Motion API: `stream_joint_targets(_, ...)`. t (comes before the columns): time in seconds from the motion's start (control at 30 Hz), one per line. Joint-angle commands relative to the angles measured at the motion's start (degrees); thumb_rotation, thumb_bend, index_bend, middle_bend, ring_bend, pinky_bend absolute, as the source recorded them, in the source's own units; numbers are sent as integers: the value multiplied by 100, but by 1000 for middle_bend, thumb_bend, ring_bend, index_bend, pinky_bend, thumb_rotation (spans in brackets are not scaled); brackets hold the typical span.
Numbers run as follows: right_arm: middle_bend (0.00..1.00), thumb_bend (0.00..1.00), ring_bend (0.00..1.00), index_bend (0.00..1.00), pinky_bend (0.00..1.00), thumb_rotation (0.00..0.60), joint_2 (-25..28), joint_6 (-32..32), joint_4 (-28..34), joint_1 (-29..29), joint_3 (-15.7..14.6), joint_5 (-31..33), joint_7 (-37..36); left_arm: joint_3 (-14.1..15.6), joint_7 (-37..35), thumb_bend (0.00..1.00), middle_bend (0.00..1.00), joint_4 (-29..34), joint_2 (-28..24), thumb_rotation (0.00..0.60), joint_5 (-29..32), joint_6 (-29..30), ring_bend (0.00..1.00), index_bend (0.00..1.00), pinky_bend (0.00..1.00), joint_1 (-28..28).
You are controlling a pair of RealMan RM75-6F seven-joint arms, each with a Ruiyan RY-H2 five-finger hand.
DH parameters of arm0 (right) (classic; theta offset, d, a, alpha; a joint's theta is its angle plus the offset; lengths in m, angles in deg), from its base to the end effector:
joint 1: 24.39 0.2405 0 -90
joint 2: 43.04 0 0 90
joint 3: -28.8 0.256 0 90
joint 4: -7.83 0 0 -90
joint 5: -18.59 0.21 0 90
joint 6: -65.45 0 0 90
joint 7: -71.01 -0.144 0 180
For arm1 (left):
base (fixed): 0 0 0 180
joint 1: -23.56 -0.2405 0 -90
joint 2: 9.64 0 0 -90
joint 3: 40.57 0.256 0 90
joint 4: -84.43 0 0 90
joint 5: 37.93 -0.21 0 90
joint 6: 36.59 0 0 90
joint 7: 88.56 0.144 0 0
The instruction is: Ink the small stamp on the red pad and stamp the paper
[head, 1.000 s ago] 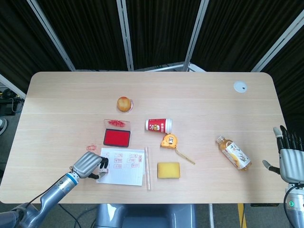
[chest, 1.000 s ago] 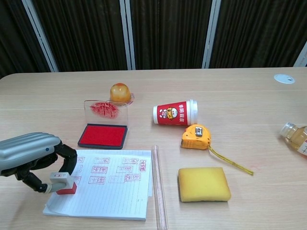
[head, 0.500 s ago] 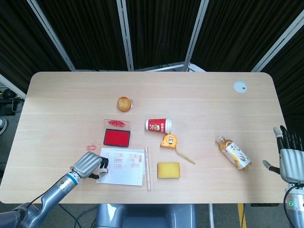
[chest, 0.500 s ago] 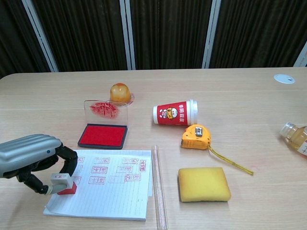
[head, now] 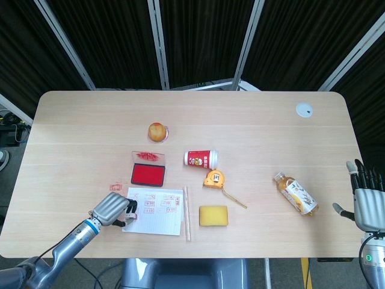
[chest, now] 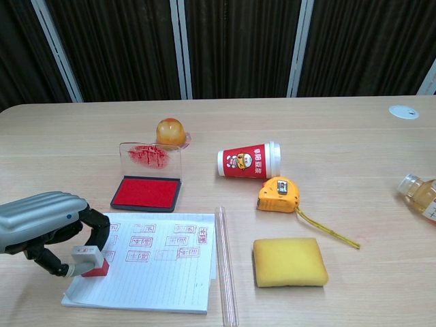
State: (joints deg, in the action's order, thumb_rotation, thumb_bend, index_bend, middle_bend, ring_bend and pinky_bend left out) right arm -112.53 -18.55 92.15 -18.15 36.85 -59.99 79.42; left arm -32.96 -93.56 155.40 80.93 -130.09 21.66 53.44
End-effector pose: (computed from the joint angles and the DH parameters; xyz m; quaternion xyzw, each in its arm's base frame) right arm -0.3363 -0.2077 0.1612 0.5699 -0.3381 0.3375 0.6686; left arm -0.2540 0.2443 -0.0484 -0.8085 -0.3936 -0.3144 0.3041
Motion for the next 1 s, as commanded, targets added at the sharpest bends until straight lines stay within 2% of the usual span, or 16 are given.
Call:
stream_joint_targets(0.03,0,0,0,0,0,600,-2,0,-2,0,-2,-2,1,3,1,409,586,-16,7,600,-3,-1,846,621,902,-3)
stream_joint_targets(0.73,0,0,0,0,0,600,-2,-2,0,-1,-4,-2,6,-49,-87,407,582,121,-88,600,-2,79,844,617,902,-6)
stream_joint_targets(0.9,0,0,0,0,0,600,4,-10,8,-3,0,-3,-4,-126,-211,408,575,692,-483,600,7,219,844,609,902,13)
stream_joint_targets(1.0,0,0,0,0,0,600,14,-29,17,-11,-1,-17,-16,-341,-412,408,575,1262,-976,600,16,614,843,609,901,-16)
